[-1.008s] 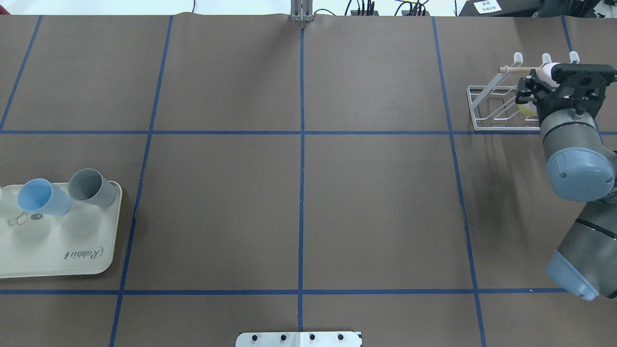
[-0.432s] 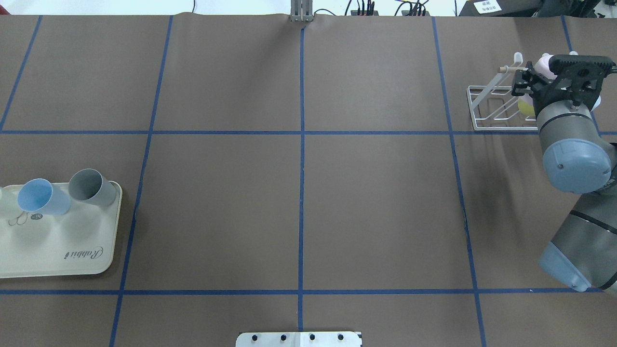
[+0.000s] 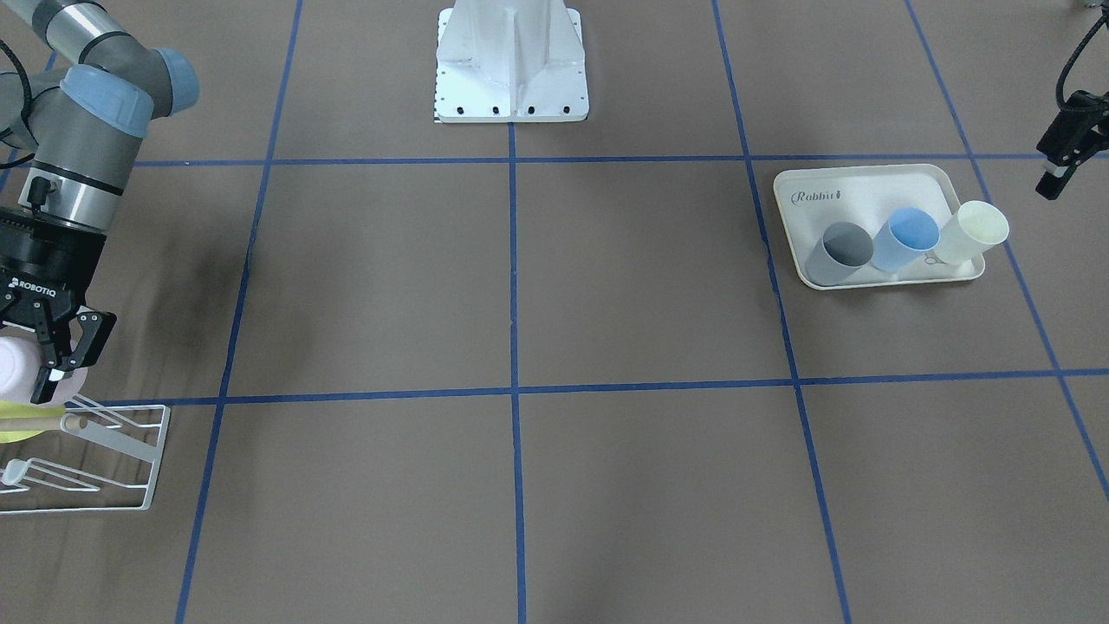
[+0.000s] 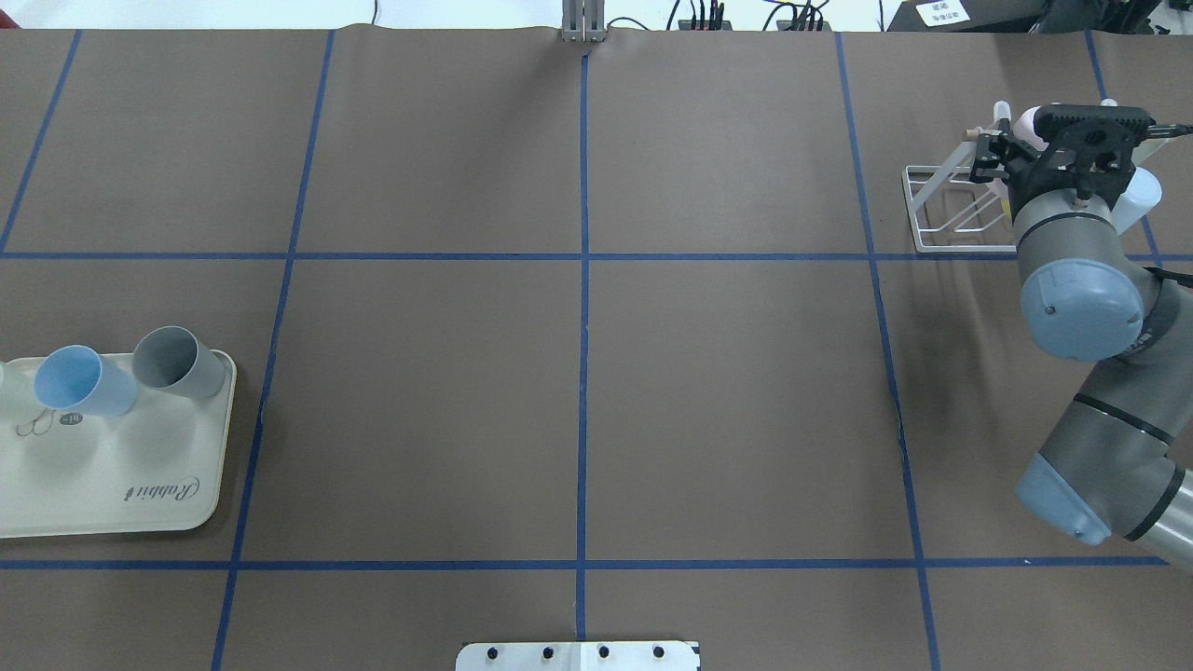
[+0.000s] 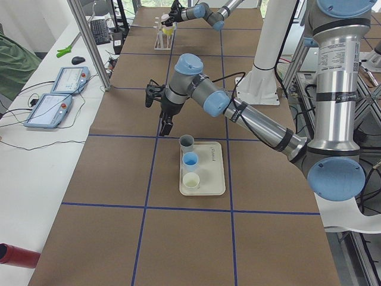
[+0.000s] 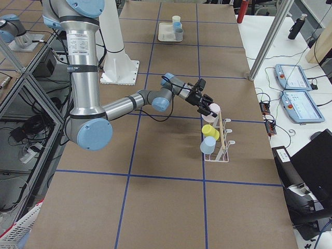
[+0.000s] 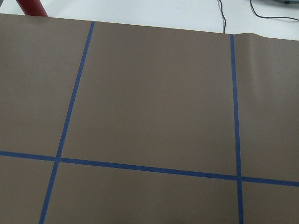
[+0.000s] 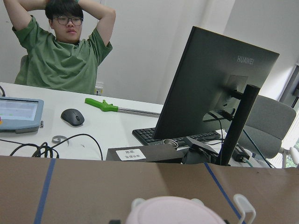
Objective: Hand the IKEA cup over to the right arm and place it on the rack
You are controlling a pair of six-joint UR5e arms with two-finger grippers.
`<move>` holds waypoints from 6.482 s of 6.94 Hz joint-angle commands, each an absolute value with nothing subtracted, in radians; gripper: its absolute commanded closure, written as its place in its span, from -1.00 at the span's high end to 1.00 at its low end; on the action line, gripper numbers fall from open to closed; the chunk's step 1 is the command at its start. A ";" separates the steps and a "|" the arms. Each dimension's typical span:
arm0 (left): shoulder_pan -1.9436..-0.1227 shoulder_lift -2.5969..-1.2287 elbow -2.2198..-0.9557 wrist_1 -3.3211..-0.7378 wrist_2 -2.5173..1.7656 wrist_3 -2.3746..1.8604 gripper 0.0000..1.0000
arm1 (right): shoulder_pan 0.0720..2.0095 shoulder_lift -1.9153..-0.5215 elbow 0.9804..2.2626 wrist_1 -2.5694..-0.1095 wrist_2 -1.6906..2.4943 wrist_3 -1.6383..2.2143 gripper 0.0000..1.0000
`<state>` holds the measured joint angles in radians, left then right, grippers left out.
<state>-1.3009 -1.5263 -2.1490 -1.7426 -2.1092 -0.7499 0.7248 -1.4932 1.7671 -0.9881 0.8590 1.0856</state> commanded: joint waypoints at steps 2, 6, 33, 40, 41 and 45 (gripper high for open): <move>-1.301 -1.526 -2.151 -1.743 -2.109 -0.752 1.00 | 0.726 -1.491 1.756 -0.988 0.859 1.088 -1.00; -1.301 -1.526 -2.149 -1.743 -2.109 -0.753 1.00 | 0.718 -1.486 1.736 -0.986 0.859 1.089 -1.00; -1.307 -1.376 -1.607 -2.122 -2.338 -0.410 0.99 | 0.477 -1.192 1.931 -0.657 1.258 1.770 0.99; -1.217 -1.370 -1.557 -2.286 -2.370 -0.555 1.00 | 0.479 -1.193 1.927 -0.657 1.259 1.767 0.99; -1.200 -1.364 -1.557 -2.287 -2.370 -0.554 1.00 | 0.480 -1.195 1.925 -0.655 1.259 1.767 0.99; -1.138 -1.356 -1.562 -2.304 -2.365 -0.540 -0.71 | 0.480 -1.193 1.927 -0.655 1.259 1.767 0.99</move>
<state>-1.1493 -1.3577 -1.5607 -2.2988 -2.3669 -0.5405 0.4801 -1.1939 1.9261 -0.6562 1.2582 1.7671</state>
